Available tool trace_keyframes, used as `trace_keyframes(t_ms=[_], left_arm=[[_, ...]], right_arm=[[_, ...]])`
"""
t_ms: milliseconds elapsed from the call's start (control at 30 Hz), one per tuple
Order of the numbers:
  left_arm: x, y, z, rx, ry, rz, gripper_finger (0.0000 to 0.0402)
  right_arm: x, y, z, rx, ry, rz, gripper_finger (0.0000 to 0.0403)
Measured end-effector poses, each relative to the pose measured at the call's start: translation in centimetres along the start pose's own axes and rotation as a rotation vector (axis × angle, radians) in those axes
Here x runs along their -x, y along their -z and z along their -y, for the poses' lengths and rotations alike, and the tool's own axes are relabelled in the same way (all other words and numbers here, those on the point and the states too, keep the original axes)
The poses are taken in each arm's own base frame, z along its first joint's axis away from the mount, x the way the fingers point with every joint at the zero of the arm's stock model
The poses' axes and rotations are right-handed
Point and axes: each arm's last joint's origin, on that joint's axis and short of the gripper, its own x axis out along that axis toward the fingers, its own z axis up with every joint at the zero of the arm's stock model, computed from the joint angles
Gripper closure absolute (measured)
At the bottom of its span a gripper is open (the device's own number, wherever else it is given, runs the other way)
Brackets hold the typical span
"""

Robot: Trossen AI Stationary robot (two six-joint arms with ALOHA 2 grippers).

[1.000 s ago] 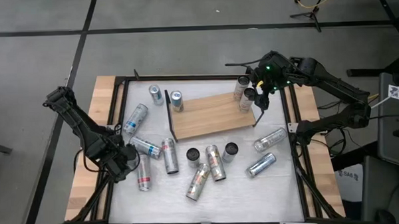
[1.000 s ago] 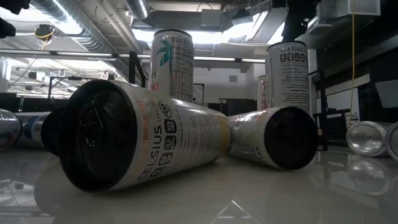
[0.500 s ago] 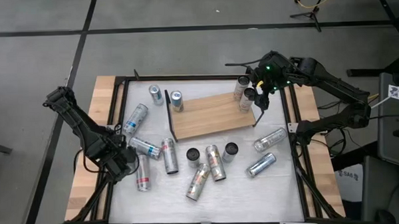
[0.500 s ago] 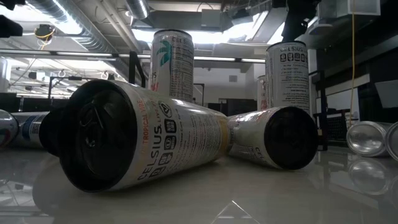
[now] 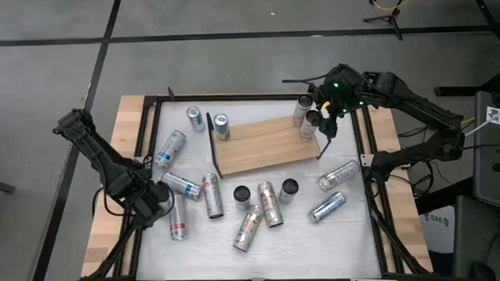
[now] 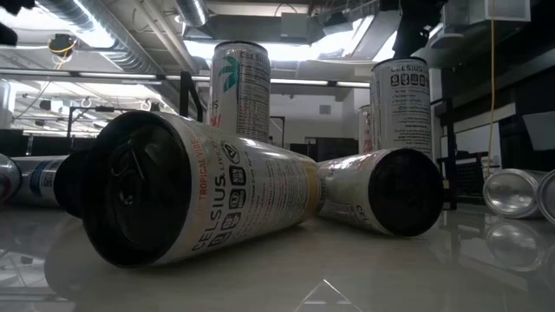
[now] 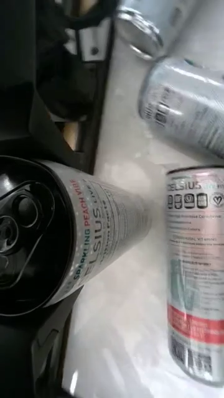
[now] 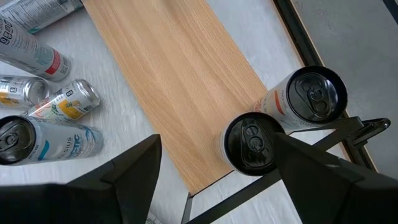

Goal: Place canned beverage on shelf
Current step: Put the white-pink soda can on the shelf

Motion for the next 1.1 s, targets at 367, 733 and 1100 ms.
trace_keyframes(t_ms=[367, 733, 1100], left_arm=[[7.9, -0.9, -0.7, 0.286, 0.225, -0.024, 0.017], [15.2, -4.5, -1.8, 0.496, 0.41, 0.189, 0.017], [16.8, -13.1, -2.6, 0.5, 0.37, 0.278, 0.017]], right_arm=[[0.0, 0.0, 0.0, 0.0, 0.0, 0.0, 0.01], [0.0, 0.0, 0.0, 0.0, 0.0, 0.0, 0.01], [0.0, 0.0, 0.0, 0.0, 0.0, 0.0, 0.01]])
